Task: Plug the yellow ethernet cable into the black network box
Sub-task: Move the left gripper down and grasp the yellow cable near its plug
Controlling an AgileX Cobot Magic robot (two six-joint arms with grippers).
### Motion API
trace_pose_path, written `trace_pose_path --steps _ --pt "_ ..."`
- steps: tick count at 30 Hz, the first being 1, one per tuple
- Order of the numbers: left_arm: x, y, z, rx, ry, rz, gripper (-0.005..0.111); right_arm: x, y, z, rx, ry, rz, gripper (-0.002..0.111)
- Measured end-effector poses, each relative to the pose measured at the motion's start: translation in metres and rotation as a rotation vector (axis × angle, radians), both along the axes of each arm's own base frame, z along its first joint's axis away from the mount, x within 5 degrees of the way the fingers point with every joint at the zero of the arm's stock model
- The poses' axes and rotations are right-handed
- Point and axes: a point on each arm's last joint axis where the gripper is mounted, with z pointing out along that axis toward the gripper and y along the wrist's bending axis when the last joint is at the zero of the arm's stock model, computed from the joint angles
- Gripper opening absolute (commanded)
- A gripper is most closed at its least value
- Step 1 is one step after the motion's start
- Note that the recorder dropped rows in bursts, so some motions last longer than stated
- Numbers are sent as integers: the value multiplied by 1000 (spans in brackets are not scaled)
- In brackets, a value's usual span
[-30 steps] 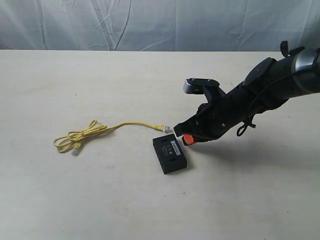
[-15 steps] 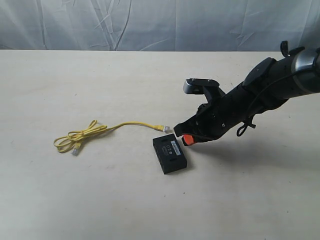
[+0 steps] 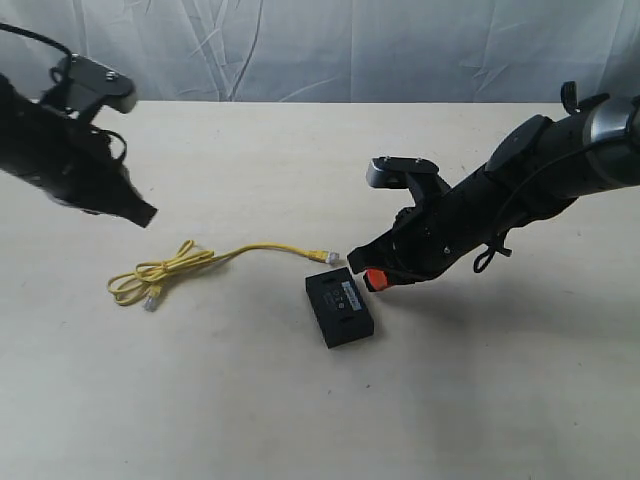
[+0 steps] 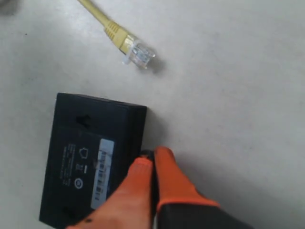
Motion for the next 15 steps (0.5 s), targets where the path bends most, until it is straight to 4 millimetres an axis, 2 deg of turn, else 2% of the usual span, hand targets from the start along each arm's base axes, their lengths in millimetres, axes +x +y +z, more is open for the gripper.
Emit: trace_pose_path --steps 3,5,15 --pt "16 -36 -3 51 -49 -209 0 0 0 0 0 0 0 -1" --pt "23 -47 -7 68 -47 -282 0 0 0 0 0 0 0 -1" --pt "65 -80 -33 89 -22 -630 0 0 0 0 0 0 0 -1"
